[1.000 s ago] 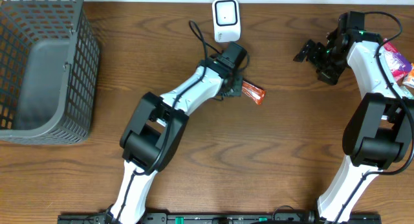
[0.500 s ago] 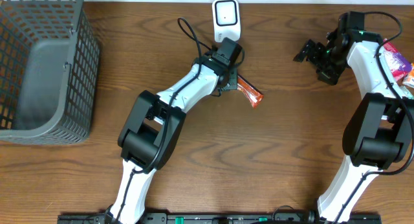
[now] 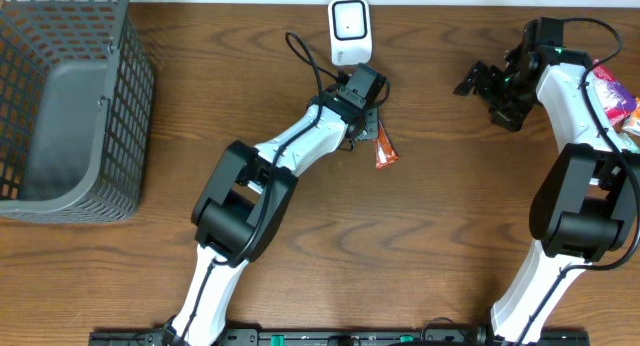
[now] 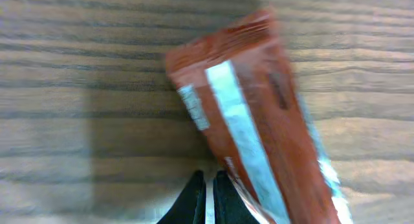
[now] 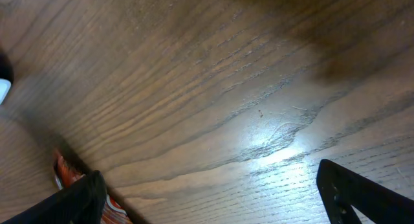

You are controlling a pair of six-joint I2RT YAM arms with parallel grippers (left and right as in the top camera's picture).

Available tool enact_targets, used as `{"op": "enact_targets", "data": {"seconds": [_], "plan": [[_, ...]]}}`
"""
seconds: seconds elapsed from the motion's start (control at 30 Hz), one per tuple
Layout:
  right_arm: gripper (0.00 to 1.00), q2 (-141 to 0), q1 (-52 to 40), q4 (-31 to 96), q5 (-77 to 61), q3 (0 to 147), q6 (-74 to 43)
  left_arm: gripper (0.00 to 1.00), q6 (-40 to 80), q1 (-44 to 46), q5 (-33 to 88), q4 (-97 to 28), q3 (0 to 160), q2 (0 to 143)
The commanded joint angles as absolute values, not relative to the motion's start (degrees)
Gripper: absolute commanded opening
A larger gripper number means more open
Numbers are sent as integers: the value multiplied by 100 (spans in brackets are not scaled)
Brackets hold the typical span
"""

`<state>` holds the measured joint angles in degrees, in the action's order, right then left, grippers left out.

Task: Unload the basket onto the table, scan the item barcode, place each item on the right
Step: 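Hold the red snack bar up to the white scanner, then set the snack bar down mid-table and retract the left gripper left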

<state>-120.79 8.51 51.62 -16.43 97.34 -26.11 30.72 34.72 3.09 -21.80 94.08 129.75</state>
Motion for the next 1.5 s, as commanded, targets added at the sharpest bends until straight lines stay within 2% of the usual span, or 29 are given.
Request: {"op": "enact_targets", "data": {"seconds": [0.0,0.27,0.43,0.63,0.83,1.1,1.33,1.47], "plan": [[99,-11917,854,5166,-1594,9732,-2611,8,3227,3481,451,-2097,9354,13238],[99,-11917,854,5166,-1594,9732,-2611,8,3264,3496,1223,-1894,9356,13244],[99,-11917,854,5166,-1594,9732,-2611,7,3395,3564,1284,-1898,9360,13209],[99,-11917,854,5166,-1594,9732,-2611,7,3317,3581,1199,-1990,9367,12925],[99,-11917,854,5166,-1594,9732,-2611,7,2877,3570,290,-2867,9367,12514],[99,-11917,854,5166,-1594,9732,-2611,7,2814,3667,386,-3120,9358,12527],[99,-11917,854,5166,-1594,9732,-2611,7,2814,3848,1476,-2862,9358,12527],[99,-11917,854,5166,-1594,9732,-2611,8,2810,3999,1540,-2792,9360,12527]]}}
